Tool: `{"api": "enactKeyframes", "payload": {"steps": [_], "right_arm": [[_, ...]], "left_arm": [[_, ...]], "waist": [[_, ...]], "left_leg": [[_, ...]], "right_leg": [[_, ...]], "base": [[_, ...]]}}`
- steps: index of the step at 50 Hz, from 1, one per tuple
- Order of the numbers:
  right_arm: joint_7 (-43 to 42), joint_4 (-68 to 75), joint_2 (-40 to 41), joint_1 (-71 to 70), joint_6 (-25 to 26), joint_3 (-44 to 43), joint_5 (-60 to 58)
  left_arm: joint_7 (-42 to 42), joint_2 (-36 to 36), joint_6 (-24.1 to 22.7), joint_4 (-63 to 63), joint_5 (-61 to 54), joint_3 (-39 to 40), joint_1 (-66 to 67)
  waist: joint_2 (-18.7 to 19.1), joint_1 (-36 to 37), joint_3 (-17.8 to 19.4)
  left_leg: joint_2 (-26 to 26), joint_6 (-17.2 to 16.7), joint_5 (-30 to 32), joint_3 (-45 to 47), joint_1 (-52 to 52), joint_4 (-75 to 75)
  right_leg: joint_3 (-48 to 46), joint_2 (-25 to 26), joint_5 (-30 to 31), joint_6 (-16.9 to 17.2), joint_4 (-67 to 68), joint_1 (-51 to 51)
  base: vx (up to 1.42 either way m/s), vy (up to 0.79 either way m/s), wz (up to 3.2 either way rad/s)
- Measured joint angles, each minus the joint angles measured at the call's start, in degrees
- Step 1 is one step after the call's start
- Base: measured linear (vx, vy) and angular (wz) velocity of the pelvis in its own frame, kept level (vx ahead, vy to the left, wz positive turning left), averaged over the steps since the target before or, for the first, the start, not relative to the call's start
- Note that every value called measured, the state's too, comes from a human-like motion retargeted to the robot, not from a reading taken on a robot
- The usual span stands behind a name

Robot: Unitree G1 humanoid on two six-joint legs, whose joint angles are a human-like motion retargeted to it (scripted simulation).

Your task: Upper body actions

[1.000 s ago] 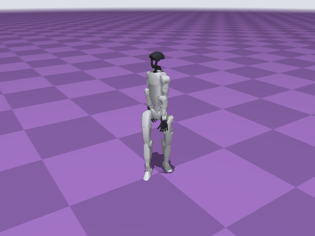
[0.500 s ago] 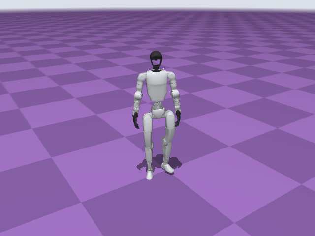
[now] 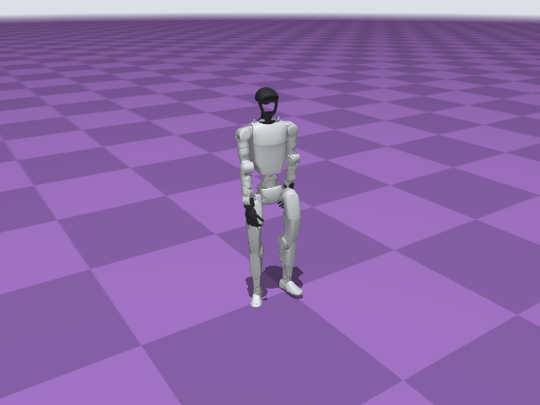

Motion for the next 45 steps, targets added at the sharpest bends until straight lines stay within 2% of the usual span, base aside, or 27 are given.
{"api": "enactKeyframes", "payload": {"steps": [5, 8, 10, 16, 20, 25, 30, 35, 40, 45], "right_arm": [[-2.2, 3.0, -0.3, 2.5, -1.4, -0.1, -6.6], [-4.5, 6.3, -3.1, 5.6, 0.0, -3.0, -8.6], [-5.6, 9.1, -5.7, 7.9, 1.3, -6.5, -8.2], [-4.4, 9.4, -12.3, 20.5, 10.2, -15.3, -0.8], [-3.9, 9.4, -14.7, 27.1, 13.2, -19.3, 3.7], [-6.1, 9.4, -15.3, 30.0, 16.6, -19.7, 11.5], [-7.9, 9.4, -12.5, 26.2, 15.5, -15.3, 15.9], [-5.9, 9.4, -8.4, 14.1, 13.1, -4.5, 15.5], [-1.6, 8.2, -1.7, -3.6, 5.1, 1.9, 9.5], [3.0, -5.3, 5.3, -14.0, -1.3, 4.7, 7.9]], "left_arm": [[3.3, 0.7, 2.5, 0.0, -5.8, -4.8, -2.4], [4.2, 1.1, 1.3, 0.0, -3.9, -7.5, -8.8], [1.9, 1.3, 0.0, 0.0, -2.1, -7.9, -15.2], [-9.2, -1.3, -2.9, -8.7, -5.4, -5.8, -29.9], [-11.5, -2.9, -6.5, -15.8, -8.8, -5.4, -36.0], [-11.8, -3.4, -9.6, -20.4, -8.5, -6.8, -37.7], [-13.5, -4.4, -9.3, -16.8, -9.1, -9.4, -32.3], [-10.4, -3.2, -7.3, -9.2, -4.1, -9.0, -20.2], [-1.1, -0.1, -3.3, 0.0, 1.7, -3.6, -5.0], [1.4, 1.1, 2.7, 0.0, 2.8, -2.4, 13.7]], "waist": [[1.0, -1.0, -1.0], [1.3, -2.2, -1.4], [1.3, -2.7, -1.3], [0.6, -3.7, -1.2], [0.5, -3.5, -0.5], [1.4, -2.7, 0.2], [2.2, -1.6, -0.3], [2.8, -0.5, -0.8], [3.7, -0.1, -0.6], [4.3, -1.1, -0.1]], "left_leg": [[0.3, 0.8, -0.2, 3.5, 0.2, -0.6], [0.5, 0.9, -0.2, 4.0, 0.0, -0.8], [0.4, 1.1, -0.1, 4.1, -0.1, -1.0], [-0.2, 1.4, 0.1, 3.4, -0.4, -1.4], [-0.4, 1.6, 0.0, 3.0, -0.2, -1.2], [-0.4, 1.7, -0.1, 3.1, -0.1, -1.2], [-0.5, 1.7, 0.1, 2.4, -0.6, -1.2], [-0.4, 1.6, 0.4, 3.0, -0.2, -1.6], [0.1, 1.3, 0.4, 4.6, 1.0, -2.0], [0.7, 1.0, 0.3, 5.6, 1.5, -2.2]], "right_leg": [[4.5, 1.4, 0.9, -0.4, 0.2, -2.0], [5.4, 1.7, 1.3, -0.4, 0.2, -2.6], [5.6, 1.7, 1.5, -0.4, 0.1, -2.8], [5.2, 1.3, 1.9, 0.0, -0.4, -2.7], [5.9, 1.3, 2.2, -0.1, -0.5, -2.5], [6.4, 1.5, 2.4, -0.3, -0.5, -2.6], [5.2, 1.2, 2.1, -0.2, -0.5, -2.5], [4.4, 1.1, 1.9, -0.2, -0.2, -2.5], [5.5, 1.5, 2.0, -0.4, 0.4, -3.1], [6.2, 2.1, 2.0, -0.6, 0.7, -3.5]], "base": [[0.00, -0.03, -0.78], [-0.04, -0.03, -0.30], [-0.06, -0.02, -0.10], [-0.01, 0.00, 0.00], [-0.02, 0.00, -0.10], [-0.03, 0.05, -0.13], [-0.01, 0.08, 0.18], [-0.04, 0.11, 0.11], [-0.06, 0.08, -0.21], [-0.01, 0.01, -0.10]]}}
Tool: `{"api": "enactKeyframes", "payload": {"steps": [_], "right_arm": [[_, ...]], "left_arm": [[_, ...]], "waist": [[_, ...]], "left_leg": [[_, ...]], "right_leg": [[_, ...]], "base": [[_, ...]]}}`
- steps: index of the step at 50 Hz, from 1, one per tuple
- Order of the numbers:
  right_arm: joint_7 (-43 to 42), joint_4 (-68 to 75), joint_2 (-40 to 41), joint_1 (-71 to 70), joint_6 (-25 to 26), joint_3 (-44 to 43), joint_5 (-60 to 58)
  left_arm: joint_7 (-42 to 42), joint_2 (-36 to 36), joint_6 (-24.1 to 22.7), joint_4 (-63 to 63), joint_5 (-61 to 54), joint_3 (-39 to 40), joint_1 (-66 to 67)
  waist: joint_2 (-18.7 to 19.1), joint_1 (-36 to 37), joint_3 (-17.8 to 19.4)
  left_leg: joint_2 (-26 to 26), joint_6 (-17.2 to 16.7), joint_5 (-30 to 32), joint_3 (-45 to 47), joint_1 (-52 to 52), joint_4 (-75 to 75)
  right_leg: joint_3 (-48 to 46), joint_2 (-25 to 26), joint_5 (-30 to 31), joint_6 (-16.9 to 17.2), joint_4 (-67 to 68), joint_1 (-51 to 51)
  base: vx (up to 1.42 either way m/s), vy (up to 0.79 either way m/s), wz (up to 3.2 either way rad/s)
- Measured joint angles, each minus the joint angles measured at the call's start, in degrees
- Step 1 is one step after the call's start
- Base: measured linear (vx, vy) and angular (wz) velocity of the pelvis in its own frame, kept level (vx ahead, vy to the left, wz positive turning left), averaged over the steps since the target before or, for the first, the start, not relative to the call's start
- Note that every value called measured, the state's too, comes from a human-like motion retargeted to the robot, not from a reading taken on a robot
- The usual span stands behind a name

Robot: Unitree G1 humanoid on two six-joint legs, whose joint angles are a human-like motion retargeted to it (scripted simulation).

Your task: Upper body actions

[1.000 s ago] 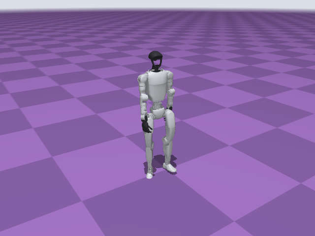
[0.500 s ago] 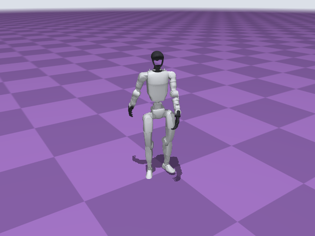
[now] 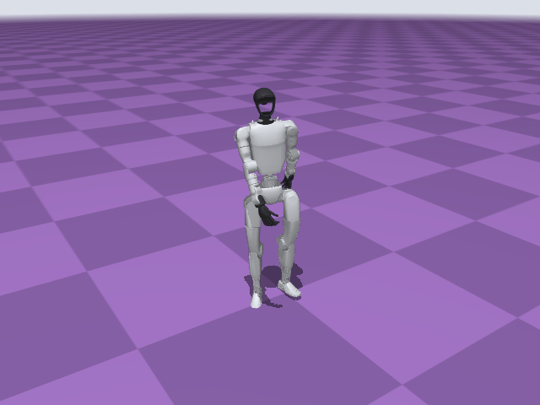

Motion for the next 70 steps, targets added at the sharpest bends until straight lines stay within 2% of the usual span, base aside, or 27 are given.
{"api": "enactKeyframes", "payload": {"steps": [5, 11, 15, 20, 26, 28, 33, 38, 42, 45, 48, 52, 55, 58, 60, 65, 70], "right_arm": [[-1.0, -6.9, 3.3, -5.8, -4.9, 0.5, 0.0], [-4.1, -5.5, 1.9, -1.5, -6.9, 1.1, -0.4], [-4.2, 0.0, -1.4, 7.0, -3.9, -0.9, -3.1], [-11.0, 13.0, -8.0, 18.9, 0.1, -8.0, -1.5], [-12.9, 14.6, -15.4, 36.8, 11.9, -17.0, 3.7], [-15.6, 14.6, -17.3, 41.3, 13.1, -19.3, 6.6], [-19.1, 14.6, -20.4, 47.3, 12.4, -24.0, 11.6], [-21.8, 14.6, -20.4, 45.6, 11.8, -22.6, 14.9], [-22.3, 14.6, -17.8, 38.3, 10.1, -16.3, 14.8], [-18.9, 14.6, -14.7, 30.9, 7.1, -10.4, 12.7], [-13.4, 14.6, -10.8, 21.3, 2.2, -4.7, 11.2], [-6.9, 9.0, -4.2, 9.9, -1.9, -1.3, 7.8], [-3.9, 2.2, 0.1, 3.8, -3.5, 0.0, 5.9], [-1.8, -3.1, 2.8, -1.2, -4.9, 1.3, 5.9], [-1.2, -5.6, 3.9, -3.5, -6.1, 1.6, 5.8], [-2.4, -9.7, 3.4, -3.3, -8.7, 2.2, 4.6], [-4.7, -7.1, -0.1, 4.5, -9.0, 2.4, 2.3]], "left_arm": [[1.8, 0.5, -1.1, 0.0, 5.1, 3.7, 9.8], [1.4, 2.2, -0.8, 0.0, 3.0, 2.7, 5.8], [1.0, 2.4, -1.6, 0.0, -2.0, -3.2, -6.5], [-4.6, 0.1, -5.1, 0.0, 0.2, -9.3, -28.4], [-12.2, -5.7, -10.3, -11.3, -2.9, -11.4, -45.9], [-12.8, -7.2, -12.1, -14.9, -4.8, -10.8, -49.8], [-13.1, -7.2, -16.4, -20.9, -5.8, -10.7, -55.1], [-10.8, -5.5, -17.0, -20.4, -1.7, -12.6, -52.3], [-9.4, -4.4, -14.9, -15.5, 0.4, -12.3, -44.4], [-6.4, -3.5, -13.4, -8.5, 1.9, -10.5, -36.5], [2.7, -1.8, -12.5, -0.7, -0.4, -8.4, -28.2], [12.3, -0.9, -8.8, 0.0, -3.6, -2.8, -13.3], [10.0, -0.5, -7.6, 0.0, -2.5, 1.5, -3.4], [4.8, 0.4, -4.5, 0.0, 0.1, 3.6, 3.4], [4.2, 0.7, -2.7, 0.0, 1.3, 4.5, 6.4], [6.9, 1.1, -2.1, 0.0, -1.2, 5.1, 5.3], [6.6, 0.8, -1.8, 0.0, -6.3, -0.3, -6.7]], "waist": [[-0.4, -0.8, 0.3], [-2.3, -1.2, -0.3], [-3.2, -0.8, -0.9], [-4.2, 1.2, -0.9], [-4.2, 1.9, 0.2], [-3.8, 1.5, 0.2], [-2.9, 0.7, 0.6], [-2.3, 1.2, 0.3], [-1.8, 1.7, -0.2], [-1.4, 2.3, -0.8], [-1.3, 3.2, -0.4], [-1.3, 3.4, 0.4], [-1.2, 3.5, 0.3], [-1.2, 3.3, 0.6], [-1.3, 3.0, 0.8], [-2.2, 2.5, 1.0], [-3.0, 2.4, 0.5]], "left_leg": [[0.5, -0.5, 0.1, 0.2, -0.2, 0.4], [0.3, -0.6, 0.5, -1.5, -0.9, 1.0], [0.0, -0.4, 0.8, -2.6, -1.5, 1.1], [-0.4, 0.1, 1.0, -3.4, -2.0, 1.3], [-1.0, 0.6, 1.1, -4.1, -2.1, 1.2], [-0.9, 0.6, 1.1, -4.2, -2.3, 1.3], [-0.9, 0.6, 0.9, -4.0, -2.2, 1.3], [-0.8, 0.6, 0.8, -3.6, -2.1, 1.2], [-0.5, 0.5, 0.8, -3.0, -1.7, 0.8], [-0.2, 0.4, 0.8, -2.1, -0.9, 0.5], [0.2, 0.1, 0.7, -0.7, 0.3, 0.2], [0.8, -0.4, 0.6, 0.6, 1.1, 0.1], [1.2, -0.8, 0.6, 1.7, 1.3, -0.2], [1.5, -1.1, 0.8, 1.9, 1.2, -0.1], [1.6, -1.1, 0.9, 1.7, 1.1, 0.1], [1.5, -1.2, 1.4, 0.6, 0.4, 0.4], [0.9, -0.9, 1.9, -1.0, -0.7, 0.7]], "right_leg": [[-0.8, 0.1, -0.3, -0.1, -0.1, 0.2], [-3.1, -0.5, -1.0, 0.1, -0.2, 1.3], [-4.3, -0.8, -1.5, 0.2, -0.2, 1.7], [-4.5, -1.0, -1.3, 0.2, -0.7, 2.1], [-3.9, -1.2, -1.3, -0.5, -1.3, 2.4], [-3.7, -1.2, -1.3, -0.7, -1.3, 2.3], [-3.0, -1.1, -1.2, -1.0, -1.3, 2.1], [-2.6, -0.9, -1.2, -1.1, -1.2, 1.8], [-2.3, -0.4, -1.2, -1.2, -1.1, 1.5], [-1.9, 0.1, -1.0, -1.2, -1.0, 1.3], [-1.0, 0.5, -0.8, -1.2, -0.6, 1.3], [-0.1, 0.8, -0.5, -0.9, -0.2, 0.9], [0.5, 1.1, -0.3, -0.8, -0.1, 0.3], [0.5, 1.2, -0.3, -0.6, -0.1, 0.2], [0.0, 1.2, -0.4, -0.5, -0.1, 0.4], [-2.0, 0.7, -0.8, -0.3, -0.3, 1.2], [-4.0, 0.0, -1.2, -0.1, -0.6, 1.9]], "base": [[0.00, -0.01, 0.05], [0.07, -0.05, 0.33], [0.10, -0.03, 0.24], [0.04, -0.02, 0.05], [0.00, 0.00, 0.00], [0.00, 0.00, 0.00], [-0.05, 0.02, -0.13], [-0.01, 0.01, -0.02], [0.00, 0.00, 0.00], [0.01, 0.02, -0.14], [-0.06, 0.00, -0.30], [-0.07, -0.05, -0.23], [-0.02, -0.03, -0.14], [-0.01, -0.02, 0.03], [-0.02, -0.08, 0.21], [0.02, -0.06, 0.34], [0.07, 0.03, 0.37]]}}
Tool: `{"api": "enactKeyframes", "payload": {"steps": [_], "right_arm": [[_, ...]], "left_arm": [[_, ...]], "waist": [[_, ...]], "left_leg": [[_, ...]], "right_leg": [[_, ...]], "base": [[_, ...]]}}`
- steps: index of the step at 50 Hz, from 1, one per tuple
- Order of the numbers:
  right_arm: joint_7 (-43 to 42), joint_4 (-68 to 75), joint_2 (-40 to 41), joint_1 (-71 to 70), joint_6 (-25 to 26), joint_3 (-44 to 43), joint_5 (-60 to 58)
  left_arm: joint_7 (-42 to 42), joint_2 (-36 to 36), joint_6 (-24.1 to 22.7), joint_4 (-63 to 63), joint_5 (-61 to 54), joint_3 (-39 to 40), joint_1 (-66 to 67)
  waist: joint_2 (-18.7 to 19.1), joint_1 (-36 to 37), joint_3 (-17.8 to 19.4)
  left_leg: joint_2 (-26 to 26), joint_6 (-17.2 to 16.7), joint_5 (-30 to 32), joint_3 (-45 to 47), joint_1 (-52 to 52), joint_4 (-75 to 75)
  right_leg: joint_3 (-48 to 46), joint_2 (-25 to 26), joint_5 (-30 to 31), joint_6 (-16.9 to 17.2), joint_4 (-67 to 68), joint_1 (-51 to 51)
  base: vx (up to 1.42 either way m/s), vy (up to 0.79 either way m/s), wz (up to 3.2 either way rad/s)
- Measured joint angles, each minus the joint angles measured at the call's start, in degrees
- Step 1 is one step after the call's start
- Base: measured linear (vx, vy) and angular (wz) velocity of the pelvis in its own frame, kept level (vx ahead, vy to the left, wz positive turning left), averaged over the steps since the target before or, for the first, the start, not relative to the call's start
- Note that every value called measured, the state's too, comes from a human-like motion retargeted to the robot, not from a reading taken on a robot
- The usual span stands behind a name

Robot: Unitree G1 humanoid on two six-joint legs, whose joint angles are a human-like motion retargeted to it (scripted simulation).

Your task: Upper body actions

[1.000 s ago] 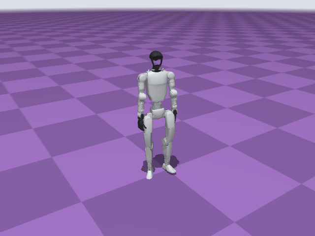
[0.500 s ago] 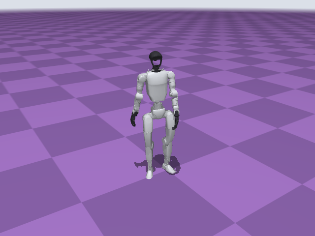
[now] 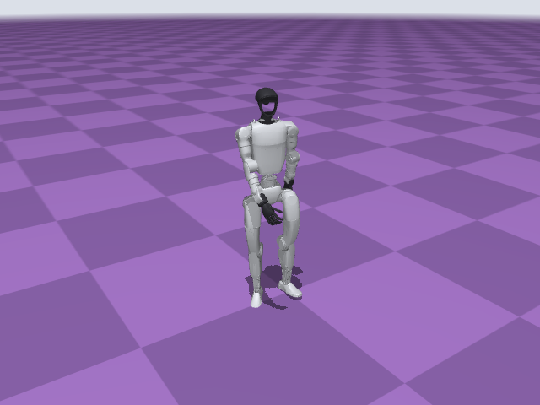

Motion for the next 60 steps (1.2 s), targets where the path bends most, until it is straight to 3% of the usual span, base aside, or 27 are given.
{"api": "enactKeyframes", "payload": {"steps": [4, 7, 12, 15, 21, 28, 32, 35, 37, 40, 44, 48, 52, 60], "right_arm": [[-2.0, 10.0, -3.9, 7.7, 2.6, -3.3, -3.0], [-6.0, 20.0, -7.7, 13.2, 4.8, -6.3, -3.2], [-13.1, 21.7, -13.8, 26.7, 13.4, -13.3, 2.0], [-14.3, 21.7, -17.0, 32.5, 14.4, -19.2, 5.9], [-14.2, 21.7, -21.0, 38.3, 16.7, -26.6, 9.4], [-14.4, 21.7, -19.1, 35.1, 20.7, -24.3, 11.3], [-9.6, 21.7, -14.9, 27.9, 18.6, -19.8, 10.5], [-4.1, 21.7, -11.4, 20.3, 15.4, -14.8, 8.8], [-0.9, 21.2, -8.8, 14.2, 12.7, -11.5, 6.8], [2.1, 15.5, -4.5, 7.7, 9.7, -6.2, 4.2], [3.5, 6.5, -0.8, 1.4, 5.8, -0.6, 1.9], [2.9, 1.2, 1.6, -3.9, 2.9, 1.9, 1.7], [3.6, -1.2, 2.5, -5.0, 1.4, 2.6, 2.2], [2.2, 4.5, -0.5, 3.2, 1.6, 1.0, -1.9]], "left_arm": [[-6.0, -1.2, 0.5, 0.0, -1.6, -5.6, -14.8], [-11.0, -3.3, -1.8, -1.5, 0.2, -8.3, -25.9], [-17.8, -7.2, -6.4, -13.6, 1.4, -10.9, -39.0], [-18.4, -8.3, -8.9, -19.9, 0.5, -10.3, -45.0], [-20.0, -7.2, -12.7, -26.2, -0.1, -10.0, -49.1], [-18.4, -6.1, -12.3, -20.5, 3.2, -10.2, -41.7], [-14.2, -4.2, -9.3, -9.7, 7.1, -8.4, -33.2], [-9.5, -1.7, -4.1, 0.0, 9.3, -5.6, -26.1], [-5.6, -0.6, 0.7, 0.0, 8.1, -4.2, -18.2], [-1.3, 0.3, 1.6, 0.0, 6.7, -0.7, -6.1], [-4.9, 0.9, 0.3, 0.0, 10.1, 5.3, 7.0], [-7.0, 1.2, 4.2, 0.0, 12.5, 11.1, 15.2], [-7.7, 1.7, 7.3, 0.0, 9.9, 12.6, 16.6], [-5.1, 1.6, 5.0, 0.0, 4.4, 4.5, 0.9]], "waist": [[-0.7, -0.1, -0.2], [-1.0, -0.6, -0.7], [-0.5, -1.6, -0.7], [-0.1, -2.7, -0.6], [0.4, -3.7, -0.6], [0.9, -2.4, -1.2], [0.8, -2.0, -2.2], [0.7, -2.1, -2.6], [0.5, -2.4, -2.6], [0.5, -2.7, -2.7], [0.9, -2.3, -3.2], [0.9, -3.1, -3.0], [0.7, -4.3, -3.1], [0.2, -4.7, -3.6]], "left_leg": [[-0.7, 0.4, 0.2, -1.3, -0.6, 0.3], [-1.0, 0.8, 0.2, -2.0, -1.1, 0.4], [-1.4, 1.4, 0.1, -2.1, -1.5, 0.1], [-1.5, 1.6, -0.1, -2.1, -1.5, 0.1], [-1.6, 1.6, -0.6, -1.4, -1.0, 0.1], [-1.4, 1.5, -0.7, -0.7, -0.4, -0.2], [-1.2, 1.3, -0.5, -0.6, -0.3, -0.4], [-0.9, 1.0, -0.4, -0.4, 0.0, -0.6], [-0.8, 0.8, -0.4, -0.1, 0.4, -0.7], [-0.4, 0.5, -0.5, 0.5, 1.0, -0.9], [0.0, 0.2, -0.8, 1.7, 1.6, -1.3], [0.3, 0.0, -0.7, 1.3, 1.8, -1.2], [0.5, -0.2, -0.6, 0.4, 1.4, -0.8], [0.0, 0.0, -0.1, -0.4, 0.6, -0.3]], "right_leg": [[-1.0, -0.6, -0.3, 0.2, -0.1, 0.7], [-1.5, -1.0, -0.3, 0.3, -0.2, 0.7], [-0.1, -0.9, 0.2, 0.1, -0.5, -0.1], [0.6, -0.9, 0.5, 0.0, -0.6, -0.5], [1.7, -0.7, 0.6, -0.3, -0.6, -0.6], [1.8, -0.3, 0.3, -0.4, -0.4, -0.4], [1.0, -0.1, 0.0, -0.3, -0.5, -0.3], [0.5, 0.2, -0.1, -0.4, -0.5, 0.0], [0.5, 0.4, -0.3, -0.3, -0.3, 0.0], [0.9, 0.7, -0.3, -0.1, 0.0, -0.3], [2.6, 1.4, -0.3, -0.2, 0.3, -0.9], [2.8, 1.7, -0.6, -0.2, 0.6, -0.7], [2.1, 1.7, -0.9, -0.2, 0.6, -0.4], [1.4, 1.1, -1.2, -0.4, 0.6, -0.2]], "base": [[0.09, 0.03, 0.29], [0.07, 0.00, 0.07], [0.05, -0.01, -0.25], [-0.03, 0.00, -0.23], [-0.02, 0.02, -0.20], [0.00, 0.02, -0.04], [0.00, 0.00, 0.00], [0.00, 0.00, 0.00], [0.00, 0.00, 0.00], [0.01, -0.01, -0.08], [0.02, 0.02, -0.29], [-0.01, -0.01, 0.12], [-0.01, -0.01, 0.28], [0.00, 0.00, 0.02]]}}
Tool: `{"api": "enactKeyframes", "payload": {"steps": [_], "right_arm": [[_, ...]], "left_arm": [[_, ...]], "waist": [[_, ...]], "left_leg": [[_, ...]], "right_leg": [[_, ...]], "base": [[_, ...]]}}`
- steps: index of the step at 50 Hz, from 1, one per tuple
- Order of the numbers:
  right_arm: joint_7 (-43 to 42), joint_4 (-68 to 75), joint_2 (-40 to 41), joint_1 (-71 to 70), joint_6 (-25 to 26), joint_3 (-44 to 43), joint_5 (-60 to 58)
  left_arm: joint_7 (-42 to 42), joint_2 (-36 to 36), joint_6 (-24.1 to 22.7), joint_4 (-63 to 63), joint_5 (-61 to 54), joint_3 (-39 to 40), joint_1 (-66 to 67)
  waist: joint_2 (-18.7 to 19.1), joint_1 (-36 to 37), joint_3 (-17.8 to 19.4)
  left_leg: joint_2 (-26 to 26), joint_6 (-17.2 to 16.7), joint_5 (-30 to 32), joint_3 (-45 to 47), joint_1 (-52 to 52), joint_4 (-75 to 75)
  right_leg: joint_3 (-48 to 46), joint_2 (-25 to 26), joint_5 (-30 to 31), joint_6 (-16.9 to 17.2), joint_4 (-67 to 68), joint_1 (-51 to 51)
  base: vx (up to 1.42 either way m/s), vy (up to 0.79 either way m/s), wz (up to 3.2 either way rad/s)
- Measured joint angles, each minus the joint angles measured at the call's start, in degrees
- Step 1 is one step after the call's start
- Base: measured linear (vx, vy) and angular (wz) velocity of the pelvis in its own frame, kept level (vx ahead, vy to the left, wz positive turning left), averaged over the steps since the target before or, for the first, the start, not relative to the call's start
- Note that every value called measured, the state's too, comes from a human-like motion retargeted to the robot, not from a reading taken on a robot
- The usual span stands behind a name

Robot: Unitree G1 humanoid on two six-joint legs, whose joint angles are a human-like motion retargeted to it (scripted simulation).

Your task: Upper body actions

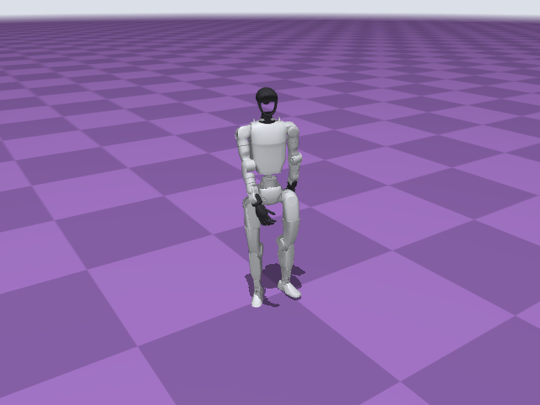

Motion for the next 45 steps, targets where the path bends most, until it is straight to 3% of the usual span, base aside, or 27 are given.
{"api": "enactKeyframes", "payload": {"steps": [5, 10, 14, 21, 28, 33, 39, 45], "right_arm": [[-4.2, 14.8, -5.7, 6.5, 6.0, -5.2, -5.3], [-4.0, 17.2, -12.7, 19.3, 17.4, -12.9, -5.4], [-6.0, 17.2, -16.3, 29.1, 19.0, -19.4, -0.8], [-10.9, 17.2, -19.3, 37.9, 20.2, -24.8, 4.1], [-8.9, 17.2, -17.1, 32.2, 21.9, -22.0, 7.4], [-5.8, 17.2, -13.4, 19.7, 19.5, -15.2, 6.0], [-0.6, 14.9, -6.3, -0.8, 11.9, -9.7, 1.9], [4.5, -2.6, 1.1, -9.8, 5.7, -4.8, 3.2]], "left_arm": [[-4.2, -1.7, 0.0, 0.0, 0.1, -7.7, -18.4], [-11.1, -6.0, -4.8, -5.1, 1.0, -13.0, -36.2], [-14.8, -9.8, -9.7, -14.4, 0.3, -15.4, -44.5], [-13.0, -12.1, -16.7, -24.2, -3.6, -18.3, -49.0], [-12.8, -10.9, -16.6, -18.0, -0.2, -20.1, -40.4], [-7.9, -8.0, -12.5, -4.4, 4.1, -17.1, -29.2], [5.0, -4.1, -4.9, 0.0, 0.7, -3.0, -7.4], [-0.5, -1.3, -2.5, 0.0, -4.9, 8.0, 12.0]], "waist": [[0.0, 0.0, -0.4], [0.1, 0.7, -0.5], [0.0, 1.9, -0.6], [0.5, 2.3, -0.4], [1.2, 4.4, -0.9], [1.2, 6.4, -1.1], [1.6, 5.5, -0.6], [2.6, 3.9, -0.3]], "left_leg": [[-0.3, 0.4, 0.3, -0.4, -0.8, 0.3], [-0.7, 0.8, 0.4, -1.2, -1.9, 0.6], [-1.3, 0.9, 0.2, -2.4, -2.7, 1.0], [-1.8, 1.1, 0.1, -2.7, -2.5, 0.9], [-1.9, 1.1, -0.1, -2.7, -2.0, 0.8], [-1.8, 1.0, 0.1, -1.8, -1.2, 0.4], [-1.2, 0.5, 0.2, -0.1, -0.2, -0.3], [-0.4, 0.0, 0.1, 0.9, -0.2, -0.7]], "right_leg": [[-1.6, -0.4, 0.4, 0.2, -0.7, 0.5], [-2.4, -0.9, 0.9, 0.6, -1.4, 0.3], [-2.1, -1.7, 1.1, 0.8, -1.5, -0.1], [-2.1, -2.0, 0.9, 0.8, -1.5, 0.3], [-2.2, -1.7, 0.7, 0.8, -1.6, 0.7], [-2.4, -1.5, 0.6, 0.8, -1.5, 1.0], [-1.4, -1.0, 0.6, 0.7, -1.0, 0.5], [0.0, -0.3, 0.5, 0.6, -0.7, -0.7]], "base": [[-0.01, 0.05, 0.04], [0.00, 0.00, 0.00], [0.00, 0.00, 0.00], [0.00, 0.00, 0.00], [0.00, 0.00, 0.00], [0.00, 0.00, 0.00], [-0.02, -0.05, -0.04], [-0.03, -0.07, -0.09]]}}
